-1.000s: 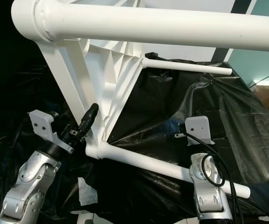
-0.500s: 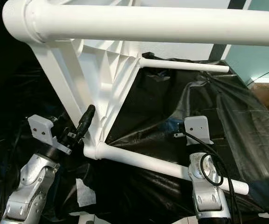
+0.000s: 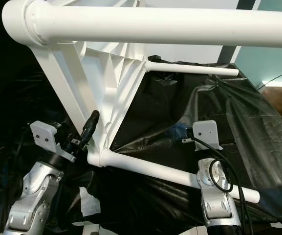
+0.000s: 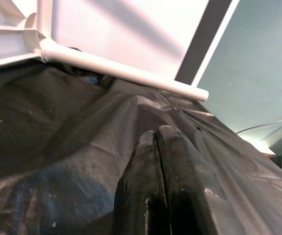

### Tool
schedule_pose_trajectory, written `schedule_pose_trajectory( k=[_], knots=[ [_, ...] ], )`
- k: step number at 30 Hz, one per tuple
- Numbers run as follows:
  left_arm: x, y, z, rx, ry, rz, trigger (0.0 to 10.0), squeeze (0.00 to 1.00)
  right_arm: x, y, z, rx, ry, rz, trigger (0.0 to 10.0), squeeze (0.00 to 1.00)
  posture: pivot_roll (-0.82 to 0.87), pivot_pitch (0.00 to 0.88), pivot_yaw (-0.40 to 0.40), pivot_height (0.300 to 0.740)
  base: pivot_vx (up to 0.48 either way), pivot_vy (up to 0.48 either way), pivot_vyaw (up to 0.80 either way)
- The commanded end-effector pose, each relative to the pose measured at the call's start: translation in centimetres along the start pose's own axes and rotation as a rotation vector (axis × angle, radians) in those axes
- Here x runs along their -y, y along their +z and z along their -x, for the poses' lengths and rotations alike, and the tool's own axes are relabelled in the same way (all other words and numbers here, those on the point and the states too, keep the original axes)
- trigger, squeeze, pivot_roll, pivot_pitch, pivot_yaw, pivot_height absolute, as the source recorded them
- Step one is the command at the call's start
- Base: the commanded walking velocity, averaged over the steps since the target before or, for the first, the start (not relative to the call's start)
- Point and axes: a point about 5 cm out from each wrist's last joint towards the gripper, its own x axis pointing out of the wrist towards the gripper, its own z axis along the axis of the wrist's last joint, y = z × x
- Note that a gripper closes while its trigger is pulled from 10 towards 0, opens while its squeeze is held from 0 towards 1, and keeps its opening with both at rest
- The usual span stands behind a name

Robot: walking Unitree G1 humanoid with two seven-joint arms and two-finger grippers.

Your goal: Building children table

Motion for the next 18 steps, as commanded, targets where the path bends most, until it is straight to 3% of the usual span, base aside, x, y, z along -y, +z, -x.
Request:
schedule_pose_trajectory(
  k=[1, 8, 9, 13, 14, 15, 18],
  knots=[
    [-1.3, -2.4, 1.0, -0.143, 0.138, 0.055, 10.0, 0.00, 0.0, -0.1, 0.0, 0.001, 0.004, 0.000, 10.0, 0.00, 0.02, 0.045, -0.019, 0.740, 0.000, 0.000, 0.00],
    [-1.6, -2.5, 1.1, -0.144, 0.138, 0.068, 10.0, 0.00, 0.0, -0.2, 0.0, -0.002, 0.000, 0.000, 10.0, 0.00, 0.02, 0.045, -0.016, 0.740, 0.000, 0.000, 0.00],
    [-1.3, -2.3, 1.0, -0.133, 0.109, 0.090, 10.0, 1.00, 0.0, -0.2, 0.0, -0.003, 0.001, 0.000, 10.0, 0.00, 0.02, 0.044, -0.015, 0.740, 0.000, 0.000, 0.00],
    [-0.6, -1.6, 0.5, -0.117, 0.055, 0.107, 10.0, 1.00, -0.1, -0.1, 0.0, -0.002, 0.002, -0.003, 10.0, 0.00, 0.02, 0.043, -0.013, 0.740, 0.000, 0.000, 0.00],
    [-0.4, -1.4, 0.3, -0.115, 0.048, 0.106, 10.0, 0.82, -0.2, -0.1, -0.1, -0.001, 0.002, -0.004, 10.0, 0.00, 0.02, 0.041, -0.013, 0.740, 0.000, 0.000, 0.00],
    [-0.3, -1.2, 0.0, -0.108, 0.039, 0.101, 10.0, 0.00, -0.2, -0.1, -0.1, -0.001, 0.002, -0.004, 10.0, 0.00, 0.02, 0.039, -0.012, 0.740, 0.000, 0.000, 0.00],
    [-0.2, -1.0, -0.4, -0.097, 0.029, 0.096, 10.0, 0.00, -0.2, -0.2, -0.1, -0.001, 0.001, -0.005, 10.0, 0.00, 0.02, 0.038, -0.012, 0.740, 0.000, 0.000, 0.00]
  ],
)
